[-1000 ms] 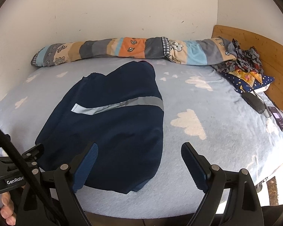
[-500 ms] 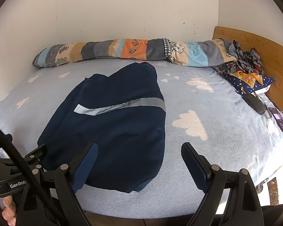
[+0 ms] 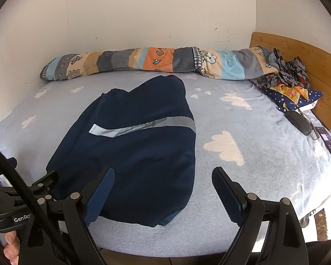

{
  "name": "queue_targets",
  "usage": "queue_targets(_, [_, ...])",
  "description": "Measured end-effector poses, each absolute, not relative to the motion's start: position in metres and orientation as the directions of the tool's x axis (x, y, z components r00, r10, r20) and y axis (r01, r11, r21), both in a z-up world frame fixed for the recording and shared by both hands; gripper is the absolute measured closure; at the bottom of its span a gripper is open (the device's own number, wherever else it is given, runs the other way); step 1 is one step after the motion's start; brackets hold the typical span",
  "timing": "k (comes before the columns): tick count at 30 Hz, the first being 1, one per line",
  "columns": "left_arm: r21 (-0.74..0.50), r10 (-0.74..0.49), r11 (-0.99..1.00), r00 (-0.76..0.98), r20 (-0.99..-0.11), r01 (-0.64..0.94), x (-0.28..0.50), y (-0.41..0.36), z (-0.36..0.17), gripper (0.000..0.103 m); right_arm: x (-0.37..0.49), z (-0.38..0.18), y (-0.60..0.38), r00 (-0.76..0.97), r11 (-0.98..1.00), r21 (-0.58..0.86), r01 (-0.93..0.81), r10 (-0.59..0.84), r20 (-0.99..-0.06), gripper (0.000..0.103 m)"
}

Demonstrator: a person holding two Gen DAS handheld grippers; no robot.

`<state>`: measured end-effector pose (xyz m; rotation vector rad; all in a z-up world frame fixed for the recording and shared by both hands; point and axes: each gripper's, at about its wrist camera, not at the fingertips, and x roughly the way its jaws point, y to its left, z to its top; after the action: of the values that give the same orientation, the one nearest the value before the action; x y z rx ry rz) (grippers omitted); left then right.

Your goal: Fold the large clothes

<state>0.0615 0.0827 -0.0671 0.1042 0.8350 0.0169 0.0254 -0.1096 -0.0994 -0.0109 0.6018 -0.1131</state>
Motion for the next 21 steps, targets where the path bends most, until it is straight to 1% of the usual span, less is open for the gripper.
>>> queue_targets(21, [0.106,0.057,0.994,0.681,-0.73,0.031,0.0605,0.0813,-0.0654,0.0,0.0251,-0.0971,-0.108,0.822,0.993,-0.046,0.104,-0.112,-0.558,0.01])
